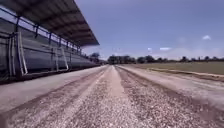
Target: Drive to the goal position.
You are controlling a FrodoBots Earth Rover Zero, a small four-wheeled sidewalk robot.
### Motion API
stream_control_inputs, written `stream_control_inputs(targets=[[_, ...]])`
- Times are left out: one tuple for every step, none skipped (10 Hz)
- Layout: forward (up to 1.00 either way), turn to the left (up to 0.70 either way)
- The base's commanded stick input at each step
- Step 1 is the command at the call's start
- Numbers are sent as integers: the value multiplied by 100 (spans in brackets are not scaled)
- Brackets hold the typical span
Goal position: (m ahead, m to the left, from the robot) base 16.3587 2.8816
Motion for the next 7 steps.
stream_control_inputs(targets=[[100, 0], [100, 0], [100, 0], [100, 0], [100, 0], [100, 0], [100, 0]])
